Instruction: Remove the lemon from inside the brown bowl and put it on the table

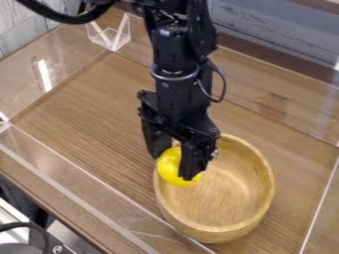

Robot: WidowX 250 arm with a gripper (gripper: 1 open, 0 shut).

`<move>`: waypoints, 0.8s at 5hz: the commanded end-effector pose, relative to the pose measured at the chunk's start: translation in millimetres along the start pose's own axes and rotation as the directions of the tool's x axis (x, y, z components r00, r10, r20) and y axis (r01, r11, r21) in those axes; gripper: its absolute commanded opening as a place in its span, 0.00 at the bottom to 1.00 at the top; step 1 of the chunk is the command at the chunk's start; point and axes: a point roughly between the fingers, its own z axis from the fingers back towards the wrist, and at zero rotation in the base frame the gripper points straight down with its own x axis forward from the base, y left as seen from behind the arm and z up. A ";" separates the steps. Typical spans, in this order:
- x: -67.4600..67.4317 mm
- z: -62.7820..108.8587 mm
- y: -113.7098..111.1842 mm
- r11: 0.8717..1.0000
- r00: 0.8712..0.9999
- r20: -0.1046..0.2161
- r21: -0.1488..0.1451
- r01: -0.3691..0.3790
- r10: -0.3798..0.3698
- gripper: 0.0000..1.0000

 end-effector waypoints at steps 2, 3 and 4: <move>-0.8 12.2 6.0 1.000 0.999 0.045 0.000 -0.004 0.004 0.00; -2.5 13.4 8.1 1.000 0.999 0.045 -0.002 -0.005 0.005 0.00; -4.2 14.7 10.1 1.000 0.999 0.046 -0.003 -0.006 0.006 0.00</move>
